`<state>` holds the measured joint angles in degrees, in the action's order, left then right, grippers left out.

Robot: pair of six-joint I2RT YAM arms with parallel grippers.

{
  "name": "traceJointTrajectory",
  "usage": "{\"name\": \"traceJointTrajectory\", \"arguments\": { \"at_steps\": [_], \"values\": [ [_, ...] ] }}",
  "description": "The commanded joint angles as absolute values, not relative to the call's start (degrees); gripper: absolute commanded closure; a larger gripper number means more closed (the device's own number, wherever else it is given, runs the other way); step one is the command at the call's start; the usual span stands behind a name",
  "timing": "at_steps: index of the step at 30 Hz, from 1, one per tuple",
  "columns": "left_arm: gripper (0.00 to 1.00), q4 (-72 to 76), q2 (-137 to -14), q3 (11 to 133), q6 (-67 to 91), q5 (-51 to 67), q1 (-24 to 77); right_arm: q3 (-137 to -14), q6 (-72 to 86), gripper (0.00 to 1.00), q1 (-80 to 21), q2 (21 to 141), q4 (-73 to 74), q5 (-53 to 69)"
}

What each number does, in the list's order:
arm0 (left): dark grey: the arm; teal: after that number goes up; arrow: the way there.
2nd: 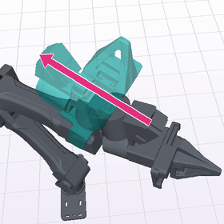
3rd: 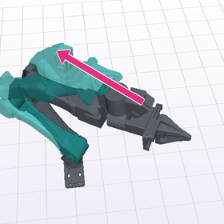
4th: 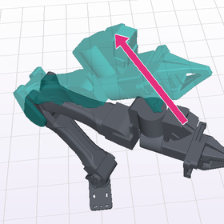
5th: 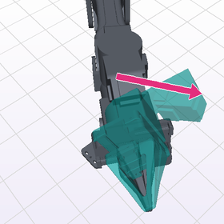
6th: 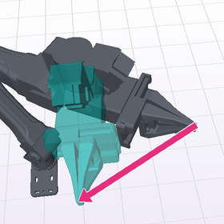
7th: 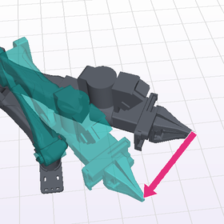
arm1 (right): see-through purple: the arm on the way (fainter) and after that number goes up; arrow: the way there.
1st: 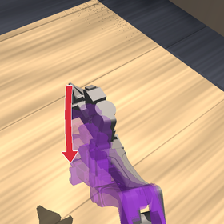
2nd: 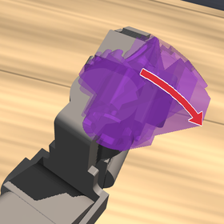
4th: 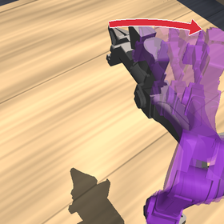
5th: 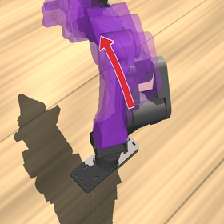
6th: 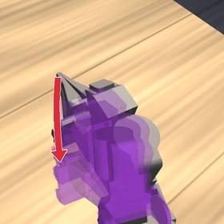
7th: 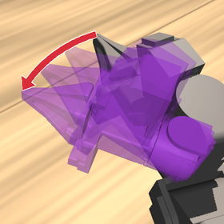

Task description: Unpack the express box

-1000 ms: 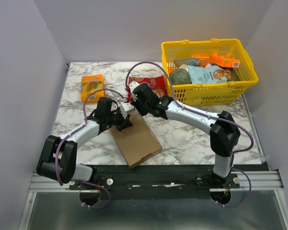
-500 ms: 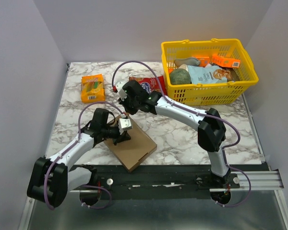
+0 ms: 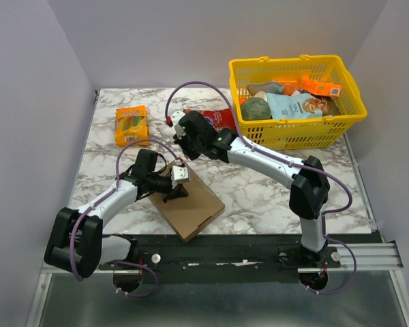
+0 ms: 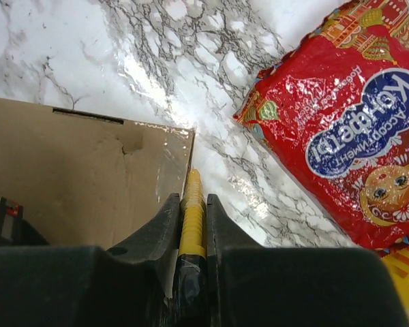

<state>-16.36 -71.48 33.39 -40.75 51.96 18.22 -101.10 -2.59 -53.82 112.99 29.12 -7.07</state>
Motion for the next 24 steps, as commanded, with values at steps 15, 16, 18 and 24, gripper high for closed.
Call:
{"name": "traceJointTrajectory", "arguments": {
  "at_steps": [15,16,18,24],
  "values": [
    [1.00,-20.04,-74.62,32.17,-41.22,45.79,18.02,-100.11,1.23,0.99,-54.93,113.03,29.97,-6.50],
    [1.00,-20.04,-74.53,32.08,-41.22,45.79,18.02,-100.11,1.14,0.99,-54.93,113.20,30.06,-6.42],
    [1.00,-20.04,-74.36,31.99,-41.31,45.79,18.02,-100.02,1.05,1.00,-55.02,113.47,29.97,-6.33],
    [1.00,-19.95,-74.18,31.90,-40.87,45.70,18.02,-99.23,0.61,0.99,-55.20,114.70,30.41,-7.03]
  ]
}}
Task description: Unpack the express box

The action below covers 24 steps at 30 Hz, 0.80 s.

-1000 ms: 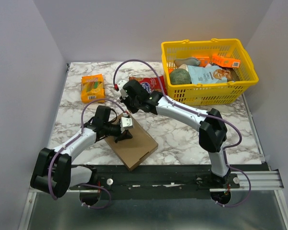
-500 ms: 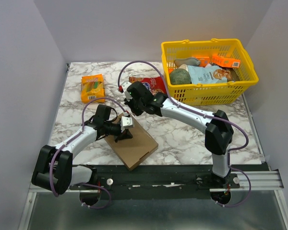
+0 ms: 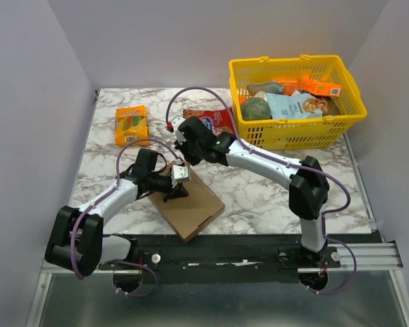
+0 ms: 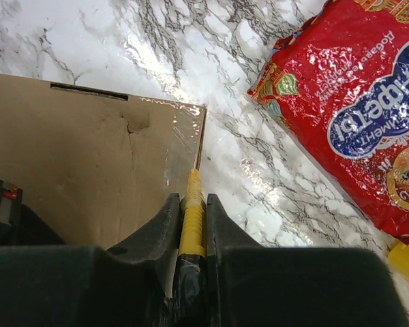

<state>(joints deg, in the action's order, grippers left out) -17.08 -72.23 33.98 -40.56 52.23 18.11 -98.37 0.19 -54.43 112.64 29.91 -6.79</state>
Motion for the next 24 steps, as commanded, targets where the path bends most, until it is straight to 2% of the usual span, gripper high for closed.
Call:
{"name": "traceJointTrajectory", "arguments": {
  "at_steps": [1,11,16,24],
  "values": [
    [1.00,-19.86,-74.18,31.82,-40.78,45.62,18.02,-99.05,0.62,1.00,-55.20,114.70,30.41,-7.03],
    [1.00,-18.20,-74.62,31.73,-38.50,44.12,18.02,-97.21,-0.97,1.00,-55.63,113.82,32.25,-6.85],
    [1.00,-13.80,-74.53,30.94,-33.50,40.96,18.11,-96.33,3.59,1.00,-56.78,111.71,36.20,-10.72],
    [1.00,-10.03,-75.85,31.11,-28.83,36.66,18.11,-96.59,8.26,1.00,-57.48,111.88,43.06,-8.44]
  ]
}}
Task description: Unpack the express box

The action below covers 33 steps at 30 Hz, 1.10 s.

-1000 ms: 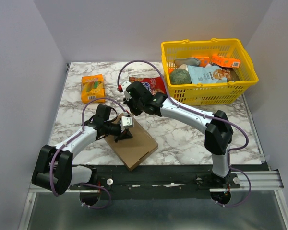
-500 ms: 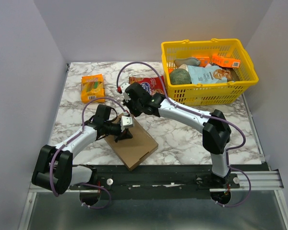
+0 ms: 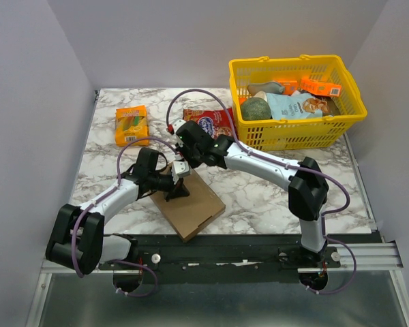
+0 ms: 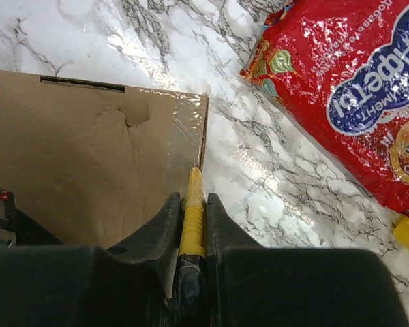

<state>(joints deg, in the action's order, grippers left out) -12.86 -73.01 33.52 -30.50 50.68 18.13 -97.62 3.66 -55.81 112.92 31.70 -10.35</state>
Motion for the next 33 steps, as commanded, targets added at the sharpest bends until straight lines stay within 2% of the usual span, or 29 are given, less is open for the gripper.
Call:
{"name": "traceJointTrajectory", "arguments": {
  "at_steps": [1,8,15,18,21,25,33],
  "values": [
    [1.00,-9.76,-75.50,30.77,-28.48,36.39,18.19,-96.16,8.70,1.00,-57.48,111.62,43.59,-8.18],
    [1.00,-8.26,-75.06,30.23,-26.89,34.98,18.37,-93.43,10.37,0.99,-57.74,109.60,46.67,-4.93],
    [1.00,-9.04,-72.43,29.97,-26.81,39.36,18.46,-93.78,5.72,1.00,-57.83,110.30,40.97,-6.15],
    [0.87,-15.52,-69.09,31.29,-31.89,48.93,18.37,-94.65,0.98,1.00,-57.83,112.40,36.66,-5.63],
    [0.81,-22.12,-63.13,32.87,-36.20,52.99,18.46,-97.64,-3.68,1.00,-57.75,115.03,33.67,-2.30],
    [0.79,-29.17,-58.89,35.15,-40.33,52.30,18.37,-103.61,-7.11,1.00,-57.83,118.99,32.61,4.99],
    [0.77,-34.79,-52.47,32.08,-47.18,47.99,18.19,-112.14,-7.73,1.00,-57.75,124.98,28.48,5.63]
  ]
}}
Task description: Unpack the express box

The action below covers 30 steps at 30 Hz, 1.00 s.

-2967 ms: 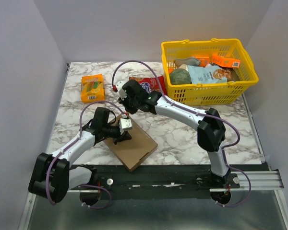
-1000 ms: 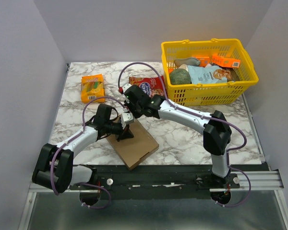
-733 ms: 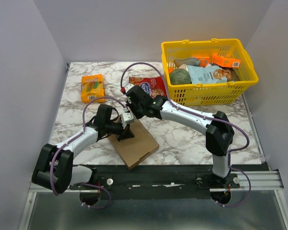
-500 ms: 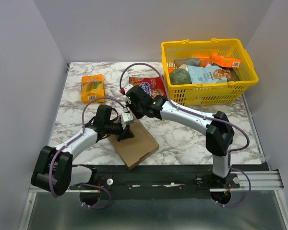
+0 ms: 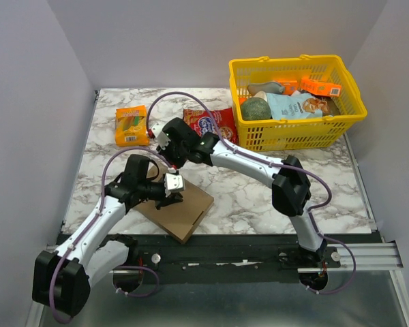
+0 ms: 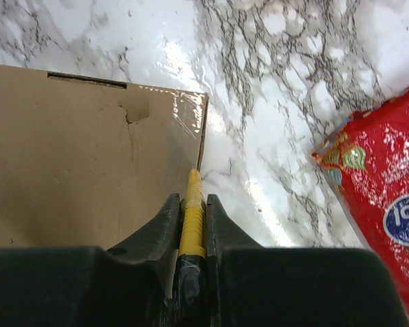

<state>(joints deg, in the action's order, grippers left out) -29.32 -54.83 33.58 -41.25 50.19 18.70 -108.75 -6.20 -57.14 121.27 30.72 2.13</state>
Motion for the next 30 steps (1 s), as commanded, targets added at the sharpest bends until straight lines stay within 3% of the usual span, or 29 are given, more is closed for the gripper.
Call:
{"name": "traceJointTrajectory", "arguments": {
  "at_steps": [1,13,30],
  "values": [
    [0.77,-35.33,-53.17,31.82,-49.81,47.81,18.19,-112.06,-8.26,1.00,-57.74,125.15,28.30,5.71],
    [0.99,-33.40,-70.12,33.31,-53.18,48.60,10.38,-104.59,-12.66,1.00,-57.74,120.50,27.68,4.31],
    [1.00,-22.42,-75.14,31.99,-41.93,44.48,10.28,-94.31,-5.54,1.00,-58.62,112.94,32.96,-7.12]
  ]
}}
